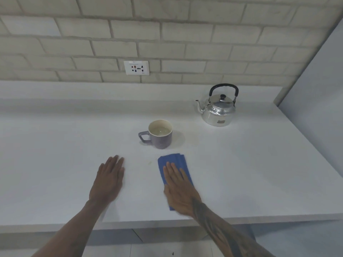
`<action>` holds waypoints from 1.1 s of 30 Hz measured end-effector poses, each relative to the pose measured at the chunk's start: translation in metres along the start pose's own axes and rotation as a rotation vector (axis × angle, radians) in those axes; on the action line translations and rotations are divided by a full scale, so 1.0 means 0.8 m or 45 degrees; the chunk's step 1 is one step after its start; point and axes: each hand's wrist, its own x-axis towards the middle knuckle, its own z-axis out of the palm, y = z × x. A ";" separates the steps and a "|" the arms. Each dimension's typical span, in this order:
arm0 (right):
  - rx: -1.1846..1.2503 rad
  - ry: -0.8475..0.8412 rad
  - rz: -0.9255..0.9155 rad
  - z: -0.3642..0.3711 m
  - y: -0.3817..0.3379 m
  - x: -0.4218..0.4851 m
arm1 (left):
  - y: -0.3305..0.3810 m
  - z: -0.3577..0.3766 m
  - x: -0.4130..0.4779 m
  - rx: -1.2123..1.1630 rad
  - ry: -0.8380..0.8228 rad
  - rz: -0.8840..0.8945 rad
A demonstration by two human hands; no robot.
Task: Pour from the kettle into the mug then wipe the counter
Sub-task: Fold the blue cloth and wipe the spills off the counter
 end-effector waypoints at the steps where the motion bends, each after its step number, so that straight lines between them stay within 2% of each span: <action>1: -0.012 0.028 -0.038 0.000 0.014 -0.014 | -0.001 0.001 0.000 -0.006 0.002 -0.002; 4: -0.050 0.066 -0.046 -0.015 0.074 -0.028 | -0.001 0.001 -0.001 -0.023 -0.004 -0.003; 6: -0.048 -0.035 0.043 -0.019 0.123 -0.014 | 0.000 0.000 -0.001 -0.030 -0.002 -0.002; 8: -0.119 -0.045 0.125 -0.023 0.158 0.020 | 0.000 0.000 0.000 -0.024 0.001 -0.004; 11: -0.069 -0.016 0.362 -0.028 0.153 0.081 | 0.000 0.001 0.001 0.011 0.020 -0.008; 13: -0.046 -0.015 0.405 -0.035 0.121 0.106 | -0.001 0.001 0.001 0.031 0.028 -0.006; 16: -0.030 -0.003 0.293 -0.028 0.084 0.100 | -0.002 0.002 0.000 0.031 0.021 0.001; 21: 0.052 -0.044 0.095 -0.007 0.047 0.029 | 0.000 0.002 0.000 0.017 0.019 0.012; 24: -0.008 0.017 0.015 0.003 0.015 0.001 | 0.001 0.003 -0.001 0.001 0.027 0.009; 26: 0.002 0.067 -0.130 0.009 -0.019 0.007 | 0.000 0.002 0.001 -0.003 0.027 0.001; 29: 0.036 0.004 -0.359 0.006 -0.073 0.046 | -0.003 0.000 0.002 -0.007 -0.010 0.002; 33: -0.007 -0.022 -0.323 0.000 -0.093 0.112 | -0.004 -0.003 0.000 -0.006 -0.040 0.017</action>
